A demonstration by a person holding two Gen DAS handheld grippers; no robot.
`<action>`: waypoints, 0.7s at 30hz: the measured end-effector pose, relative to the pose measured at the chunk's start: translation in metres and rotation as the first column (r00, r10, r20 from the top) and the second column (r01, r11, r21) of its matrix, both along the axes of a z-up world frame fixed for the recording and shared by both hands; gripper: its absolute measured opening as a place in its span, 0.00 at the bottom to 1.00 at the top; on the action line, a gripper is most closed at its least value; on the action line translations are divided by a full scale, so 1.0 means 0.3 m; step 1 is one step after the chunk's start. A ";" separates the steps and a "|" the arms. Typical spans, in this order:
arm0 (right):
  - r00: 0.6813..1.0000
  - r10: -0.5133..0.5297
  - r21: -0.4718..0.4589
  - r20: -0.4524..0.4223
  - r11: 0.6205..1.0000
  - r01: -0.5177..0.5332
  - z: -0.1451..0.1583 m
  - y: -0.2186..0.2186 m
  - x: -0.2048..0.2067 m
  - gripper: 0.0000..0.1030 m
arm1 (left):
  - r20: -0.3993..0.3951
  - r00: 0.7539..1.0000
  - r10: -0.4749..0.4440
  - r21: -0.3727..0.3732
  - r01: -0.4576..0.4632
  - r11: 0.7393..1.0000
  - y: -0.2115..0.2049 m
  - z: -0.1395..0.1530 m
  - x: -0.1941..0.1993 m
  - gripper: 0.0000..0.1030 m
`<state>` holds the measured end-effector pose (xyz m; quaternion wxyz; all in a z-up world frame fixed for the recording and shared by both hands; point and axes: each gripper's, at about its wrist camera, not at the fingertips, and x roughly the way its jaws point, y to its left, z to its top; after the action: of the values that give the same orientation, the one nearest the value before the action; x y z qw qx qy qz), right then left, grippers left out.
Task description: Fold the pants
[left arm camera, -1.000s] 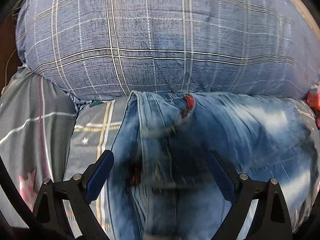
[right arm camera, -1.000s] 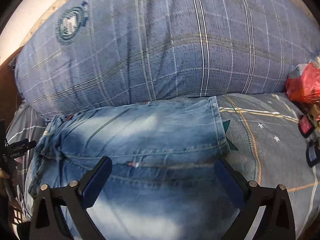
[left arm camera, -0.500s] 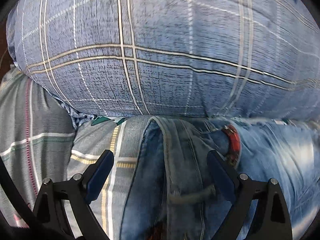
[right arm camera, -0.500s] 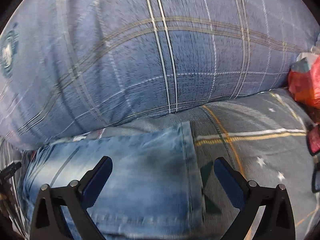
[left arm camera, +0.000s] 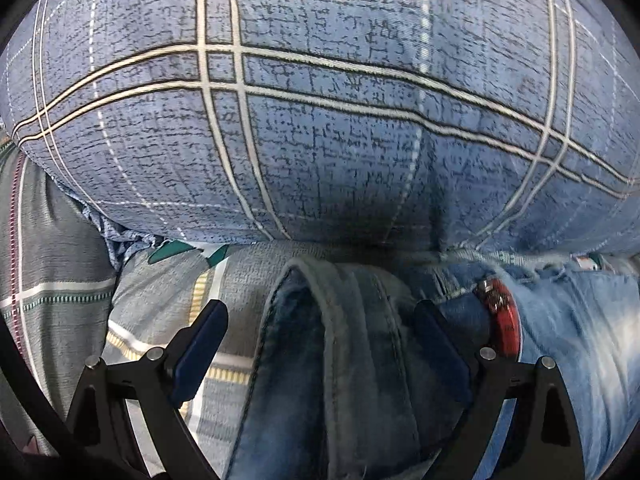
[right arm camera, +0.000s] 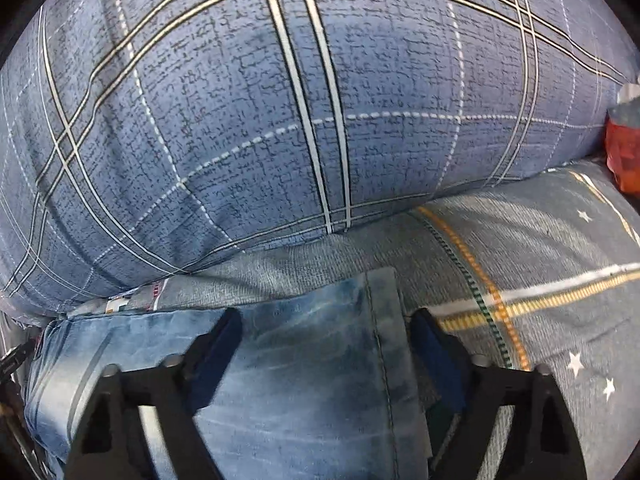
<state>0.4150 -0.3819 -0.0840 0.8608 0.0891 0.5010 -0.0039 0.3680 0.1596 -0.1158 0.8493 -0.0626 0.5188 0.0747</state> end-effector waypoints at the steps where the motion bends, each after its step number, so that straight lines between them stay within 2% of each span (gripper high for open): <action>1: 1.000 0.000 -0.002 0.000 1.000 0.000 0.003 0.003 0.004 0.74 | 0.002 1.000 0.004 -0.012 -0.004 1.000 -0.001 -0.005 0.012 0.85; 2: 1.000 0.004 -0.008 0.001 1.000 -0.004 0.005 0.004 0.007 0.61 | 0.002 1.000 0.002 -0.023 -0.002 1.000 -0.003 -0.010 0.020 0.72; 3: 1.000 0.008 -0.018 0.002 1.000 -0.008 0.008 0.004 0.009 0.41 | -0.003 1.000 -0.008 -0.048 0.008 0.999 -0.008 -0.016 0.030 0.64; 4: 1.000 0.012 -0.014 0.001 1.000 -0.012 0.011 0.000 0.013 0.33 | -0.008 1.000 -0.017 -0.080 0.016 0.997 -0.012 -0.023 0.039 0.46; 5: 1.000 0.015 -0.001 0.000 1.000 -0.015 0.012 -0.005 0.014 0.30 | -0.011 1.000 -0.020 -0.100 0.019 0.995 -0.026 -0.021 0.044 0.34; 7: 1.000 0.027 0.006 -0.002 1.000 -0.027 0.019 -0.010 0.024 0.25 | 0.009 1.000 -0.010 -0.082 0.010 0.997 -0.049 -0.020 0.050 0.30; 8: 0.999 0.044 -0.002 0.000 0.999 -0.044 0.020 -0.007 0.032 0.21 | 0.026 1.000 -0.015 -0.081 0.017 0.997 -0.056 -0.013 0.048 0.22; 9: 0.998 0.055 -0.005 0.006 0.998 -0.055 0.027 -0.001 0.031 0.16 | 0.038 0.999 -0.017 -0.082 0.020 0.996 -0.058 -0.002 0.044 0.22; 12: 0.997 0.067 -0.010 0.043 0.998 -0.067 0.070 0.007 0.014 0.14 | 0.092 0.996 -0.003 -0.104 0.013 0.994 -0.045 0.056 0.024 0.19; 15: 0.994 0.075 -0.010 0.085 0.997 -0.074 0.129 0.018 0.005 0.13 | 0.139 0.990 -0.006 -0.124 0.024 0.992 -0.040 0.136 0.007 0.19; 21: 0.983 0.095 -0.010 0.156 0.995 -0.094 0.279 0.056 -0.016 0.13 | 0.216 0.976 -0.044 -0.112 0.069 0.991 -0.050 0.316 -0.076 0.18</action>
<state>0.4101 -0.3652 -0.0003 0.8968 0.0639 0.4357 0.0433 0.3451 0.1445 -0.0212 0.8965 -0.1057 0.4302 0.0125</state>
